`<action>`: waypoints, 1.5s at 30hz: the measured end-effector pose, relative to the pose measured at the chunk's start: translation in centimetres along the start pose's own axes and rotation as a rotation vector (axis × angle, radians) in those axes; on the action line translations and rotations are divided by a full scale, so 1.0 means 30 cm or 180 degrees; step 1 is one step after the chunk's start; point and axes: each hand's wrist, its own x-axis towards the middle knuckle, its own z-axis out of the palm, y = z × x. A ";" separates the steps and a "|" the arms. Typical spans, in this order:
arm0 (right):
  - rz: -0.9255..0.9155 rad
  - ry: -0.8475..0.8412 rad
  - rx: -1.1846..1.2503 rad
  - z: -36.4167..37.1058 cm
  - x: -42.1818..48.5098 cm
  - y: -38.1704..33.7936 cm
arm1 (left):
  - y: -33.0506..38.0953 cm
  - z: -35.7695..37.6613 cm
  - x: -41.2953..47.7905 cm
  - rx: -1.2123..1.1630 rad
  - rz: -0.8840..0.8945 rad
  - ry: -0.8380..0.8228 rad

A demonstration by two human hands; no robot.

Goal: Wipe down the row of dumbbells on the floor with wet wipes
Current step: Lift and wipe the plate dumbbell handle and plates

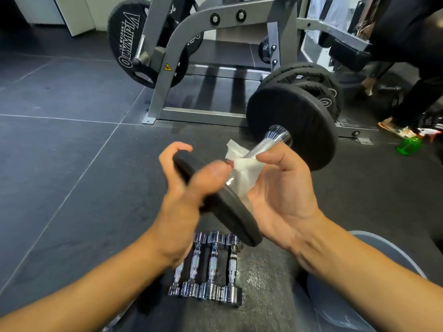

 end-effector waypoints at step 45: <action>0.0066 -0.0045 0.0189 -0.012 0.026 0.020 | -0.088 -0.075 -0.006 0.3340 0.3081 -0.0071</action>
